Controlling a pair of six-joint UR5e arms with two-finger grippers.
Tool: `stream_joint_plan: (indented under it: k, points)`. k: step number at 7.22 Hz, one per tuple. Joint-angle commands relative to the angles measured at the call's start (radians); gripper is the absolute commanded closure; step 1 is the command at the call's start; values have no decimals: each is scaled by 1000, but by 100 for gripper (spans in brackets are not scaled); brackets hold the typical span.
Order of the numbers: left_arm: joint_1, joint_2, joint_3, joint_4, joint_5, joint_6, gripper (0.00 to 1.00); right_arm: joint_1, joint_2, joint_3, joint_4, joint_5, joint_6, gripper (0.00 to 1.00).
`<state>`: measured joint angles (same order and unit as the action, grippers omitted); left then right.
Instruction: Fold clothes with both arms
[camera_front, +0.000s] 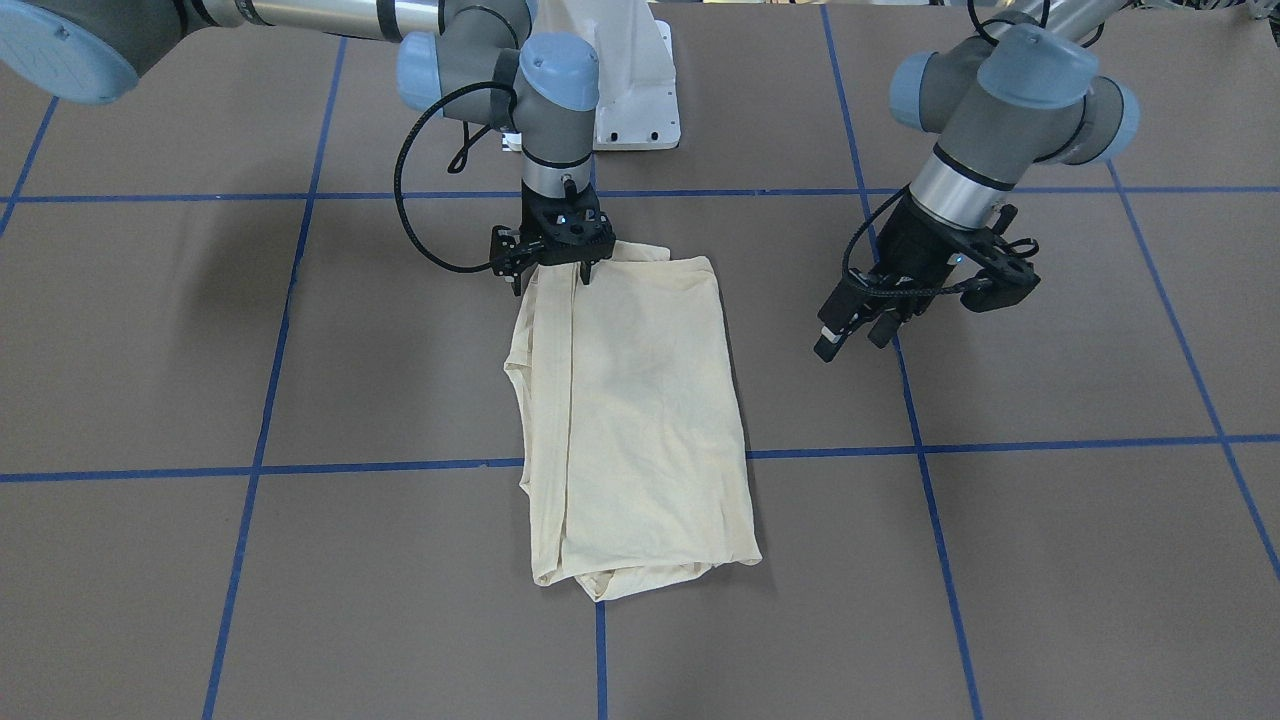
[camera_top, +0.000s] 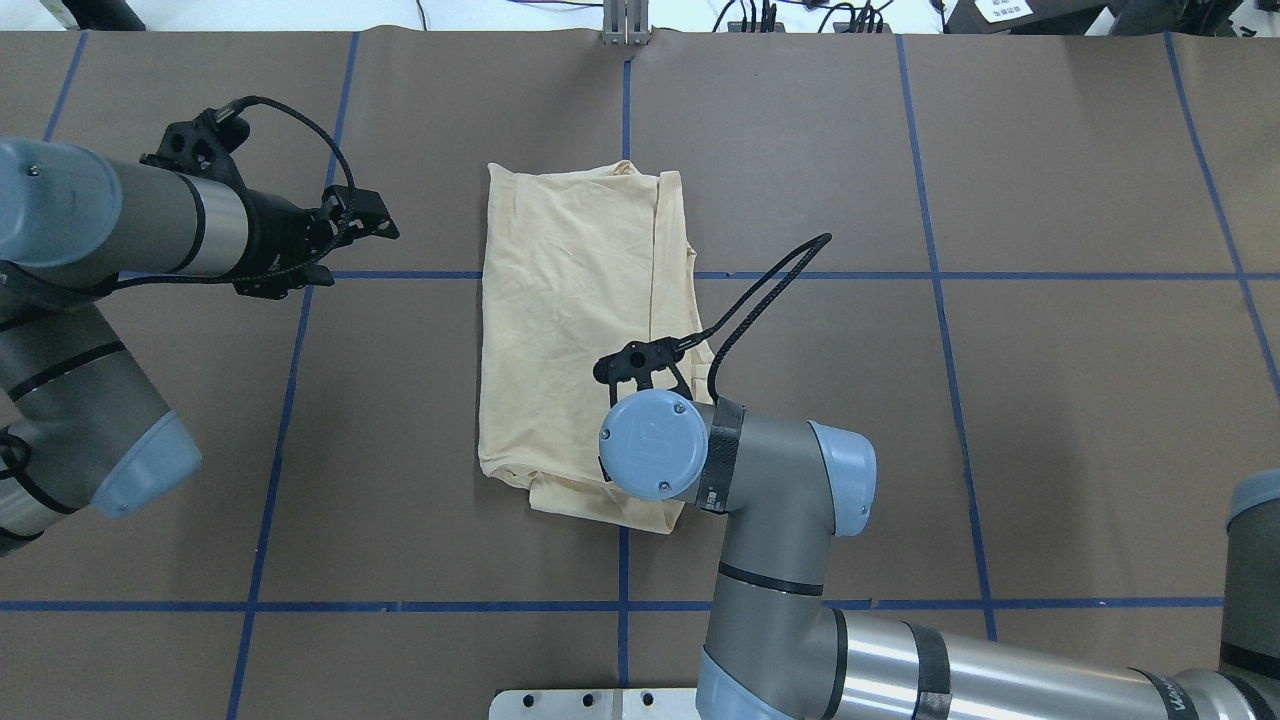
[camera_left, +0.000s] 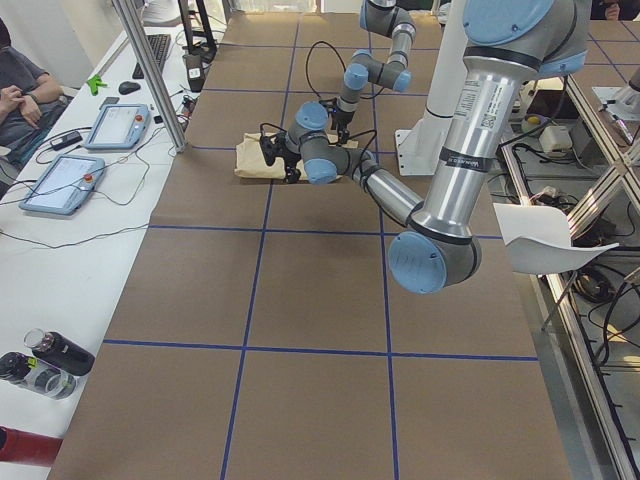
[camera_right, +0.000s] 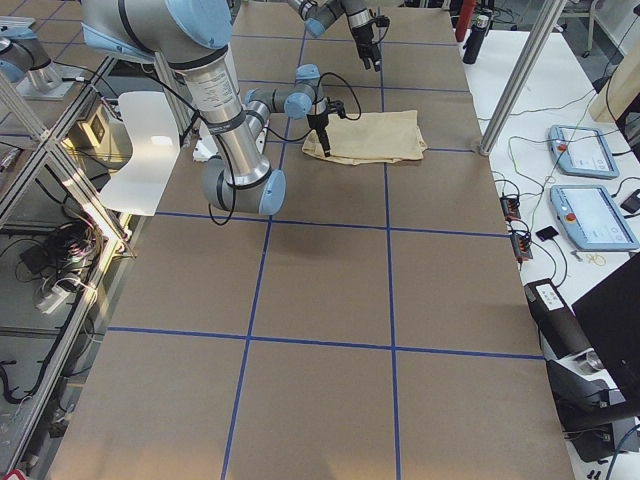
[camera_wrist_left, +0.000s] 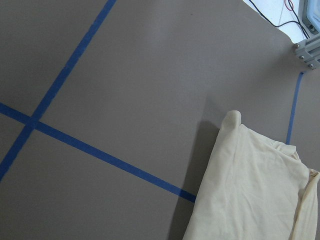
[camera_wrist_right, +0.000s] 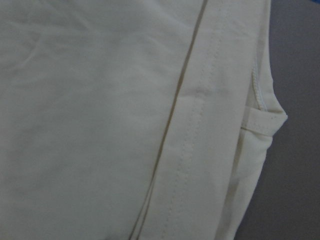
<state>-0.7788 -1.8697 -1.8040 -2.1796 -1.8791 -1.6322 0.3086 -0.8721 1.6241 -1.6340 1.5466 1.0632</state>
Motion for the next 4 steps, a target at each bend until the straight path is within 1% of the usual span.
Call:
stream_joint_plan:
  k: [1,3,4]
  points:
    - [6,0,2,0,0,0,0,3,-1,-3,-3,4,-5,1]
    - [9,-2,6,-5,0,0,0,9,-2,2,-42,9,-17,1]
    - [15,-5,5,-5,0,0,0,13,-7,2,-43,12,-19,0]
